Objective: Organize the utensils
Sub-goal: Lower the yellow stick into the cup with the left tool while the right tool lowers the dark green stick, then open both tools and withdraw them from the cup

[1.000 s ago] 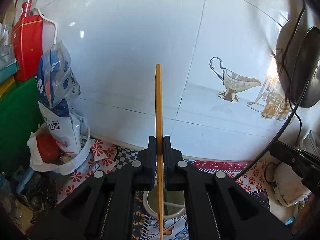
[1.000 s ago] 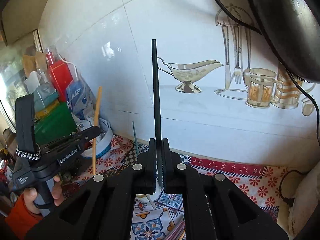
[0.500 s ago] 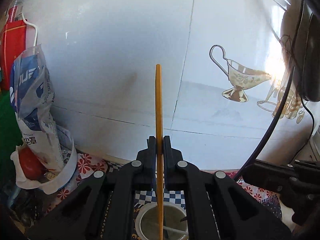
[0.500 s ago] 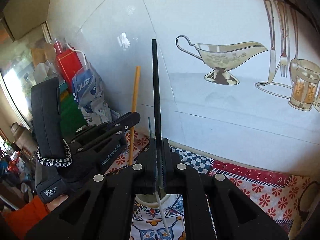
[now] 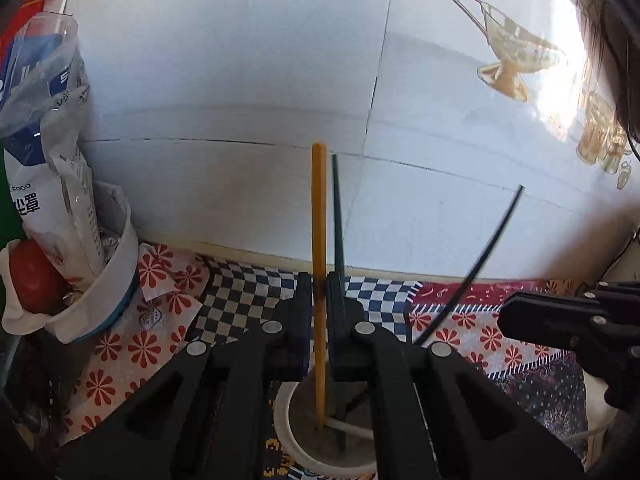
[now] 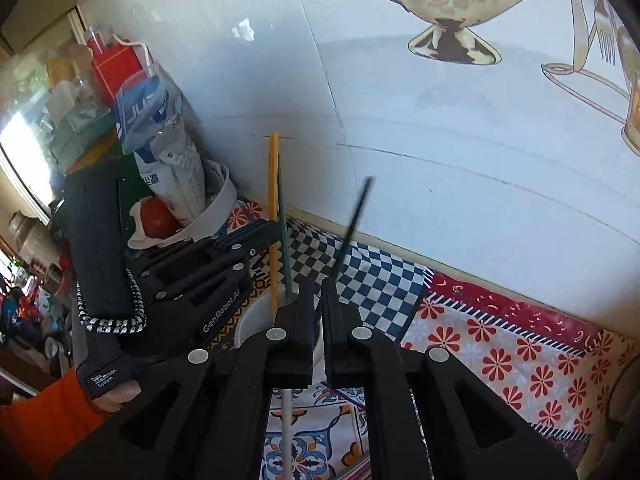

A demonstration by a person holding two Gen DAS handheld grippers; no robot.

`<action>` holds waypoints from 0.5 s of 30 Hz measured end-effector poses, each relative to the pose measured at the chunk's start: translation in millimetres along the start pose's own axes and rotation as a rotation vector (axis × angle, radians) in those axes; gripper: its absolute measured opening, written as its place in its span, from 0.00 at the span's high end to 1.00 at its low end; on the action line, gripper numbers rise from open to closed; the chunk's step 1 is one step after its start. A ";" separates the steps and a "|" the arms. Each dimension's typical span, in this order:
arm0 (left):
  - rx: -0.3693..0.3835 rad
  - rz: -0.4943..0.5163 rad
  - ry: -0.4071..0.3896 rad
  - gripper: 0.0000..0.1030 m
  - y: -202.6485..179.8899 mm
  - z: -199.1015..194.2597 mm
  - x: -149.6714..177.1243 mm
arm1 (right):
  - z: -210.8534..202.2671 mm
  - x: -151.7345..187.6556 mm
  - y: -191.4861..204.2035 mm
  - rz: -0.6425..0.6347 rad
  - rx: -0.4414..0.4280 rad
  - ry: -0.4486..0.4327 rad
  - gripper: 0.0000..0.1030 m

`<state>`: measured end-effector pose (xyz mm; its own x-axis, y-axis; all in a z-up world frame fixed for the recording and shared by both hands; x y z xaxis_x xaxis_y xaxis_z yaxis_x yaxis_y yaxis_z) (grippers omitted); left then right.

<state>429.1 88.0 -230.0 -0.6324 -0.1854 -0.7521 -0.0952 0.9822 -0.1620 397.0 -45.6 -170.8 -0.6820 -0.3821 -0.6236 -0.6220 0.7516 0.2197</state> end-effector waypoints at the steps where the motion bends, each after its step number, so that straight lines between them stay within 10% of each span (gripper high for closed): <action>1: 0.002 0.008 0.012 0.96 -1.5 0.0 1.7 | -1.3 1.8 -3.7 0.001 -0.002 0.010 0.97; 7: 0.021 0.036 0.062 0.94 -10.1 -13.0 5.9 | -9.1 1.2 -5.3 0.006 -0.005 0.029 0.96; 15: 0.036 0.071 0.063 0.67 -23.2 -60.4 4.4 | -44.6 5.5 -4.9 0.031 0.042 -0.017 0.80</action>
<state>382.1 66.3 -191.0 -0.6835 -0.1118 -0.7213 -0.0217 0.9909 -0.1330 379.1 -75.4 -141.9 -0.6941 -0.3491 -0.6296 -0.5834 0.7851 0.2079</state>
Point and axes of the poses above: each gripper's, at about its wrist camera, not at the fingertips, and z roughly the way its jaws point, y to its left, x to its underside, the point moved 2 cm from there along z, roughly the way its jaws point, and after that the axes turned 4 degrees about x, right-handed, at the moved point
